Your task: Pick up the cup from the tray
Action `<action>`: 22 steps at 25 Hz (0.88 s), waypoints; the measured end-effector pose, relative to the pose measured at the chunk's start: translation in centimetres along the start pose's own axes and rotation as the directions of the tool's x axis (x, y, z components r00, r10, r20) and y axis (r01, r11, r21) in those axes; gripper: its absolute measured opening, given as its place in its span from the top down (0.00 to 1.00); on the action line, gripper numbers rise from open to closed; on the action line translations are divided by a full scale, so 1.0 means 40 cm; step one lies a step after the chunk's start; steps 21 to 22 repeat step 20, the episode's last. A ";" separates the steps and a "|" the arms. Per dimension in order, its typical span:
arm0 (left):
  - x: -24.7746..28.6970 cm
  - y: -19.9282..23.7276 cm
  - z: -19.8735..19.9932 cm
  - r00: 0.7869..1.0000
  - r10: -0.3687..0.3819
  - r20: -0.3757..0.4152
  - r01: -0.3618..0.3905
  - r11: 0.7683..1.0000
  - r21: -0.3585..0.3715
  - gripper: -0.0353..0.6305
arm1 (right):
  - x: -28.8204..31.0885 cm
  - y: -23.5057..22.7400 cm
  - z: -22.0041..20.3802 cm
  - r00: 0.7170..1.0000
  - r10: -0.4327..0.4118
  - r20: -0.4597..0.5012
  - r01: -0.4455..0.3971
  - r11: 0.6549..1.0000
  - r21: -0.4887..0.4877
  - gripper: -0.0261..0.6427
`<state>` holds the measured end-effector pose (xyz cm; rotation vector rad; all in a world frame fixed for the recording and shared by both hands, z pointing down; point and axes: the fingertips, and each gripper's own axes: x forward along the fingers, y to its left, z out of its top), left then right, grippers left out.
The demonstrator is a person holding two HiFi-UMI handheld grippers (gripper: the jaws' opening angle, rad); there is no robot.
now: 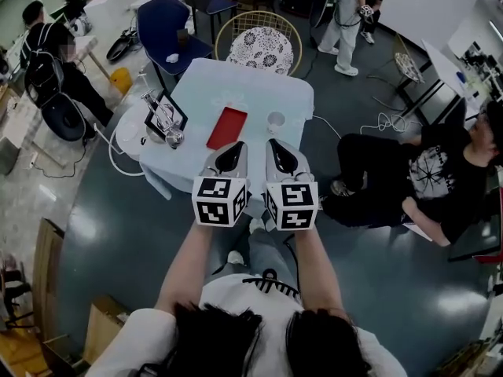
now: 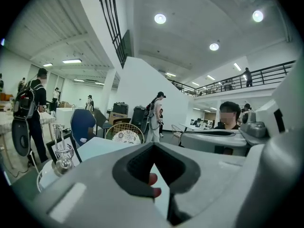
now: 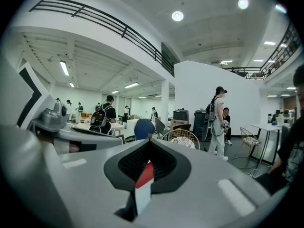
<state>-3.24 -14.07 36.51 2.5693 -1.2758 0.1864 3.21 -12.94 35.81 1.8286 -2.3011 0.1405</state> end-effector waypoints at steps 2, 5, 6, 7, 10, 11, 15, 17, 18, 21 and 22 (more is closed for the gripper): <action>-0.009 0.000 -0.005 1.000 0.002 -0.008 -0.002 1.000 -0.012 0.94 | -0.005 0.010 0.002 1.000 0.006 -0.006 -0.006 1.000 0.004 0.93; -0.017 0.007 -0.005 1.000 0.009 0.001 -0.009 0.999 -0.042 0.94 | -0.002 0.023 0.009 1.000 0.016 -0.008 -0.016 1.000 -0.006 0.93; -0.019 0.008 -0.006 1.000 0.011 0.003 -0.011 0.999 -0.038 0.94 | 0.000 0.027 0.011 1.000 0.017 -0.008 -0.017 1.000 -0.007 0.93; -0.020 0.009 -0.009 1.000 0.011 0.000 -0.011 1.000 -0.026 0.94 | 0.001 0.032 0.012 1.000 0.017 -0.007 -0.017 1.000 -0.004 0.93; -0.026 0.005 -0.023 1.000 0.003 -0.016 -0.003 1.000 -0.010 0.94 | -0.002 0.042 0.017 1.000 0.013 -0.002 -0.013 1.000 0.005 0.93; -0.028 0.004 -0.027 1.000 0.002 -0.018 -0.002 1.000 -0.011 0.94 | -0.002 0.044 0.020 1.000 0.015 -0.001 -0.015 1.000 0.002 0.93; -0.039 0.017 -0.027 1.000 0.029 0.000 -0.029 1.000 -0.005 0.94 | 0.000 0.057 0.021 1.000 0.025 -0.001 -0.025 1.000 -0.005 0.93; -0.043 0.024 -0.016 0.999 0.042 0.017 -0.042 0.999 -0.014 0.94 | 0.001 0.058 0.020 1.000 0.024 -0.009 -0.024 1.000 -0.006 0.93; -0.044 0.026 -0.011 0.999 0.044 0.022 -0.044 0.999 -0.018 0.94 | 0.001 0.059 0.021 1.000 0.023 -0.012 -0.023 1.000 -0.008 0.93; -0.045 0.031 0.001 0.999 0.047 0.028 -0.046 0.999 -0.022 0.94 | 0.003 0.060 0.024 1.000 0.021 -0.018 -0.022 1.000 -0.012 0.93; -0.045 0.031 0.001 0.999 0.047 0.028 -0.046 0.999 -0.022 0.94 | 0.003 0.060 0.024 1.000 0.021 -0.018 -0.022 1.000 -0.012 0.93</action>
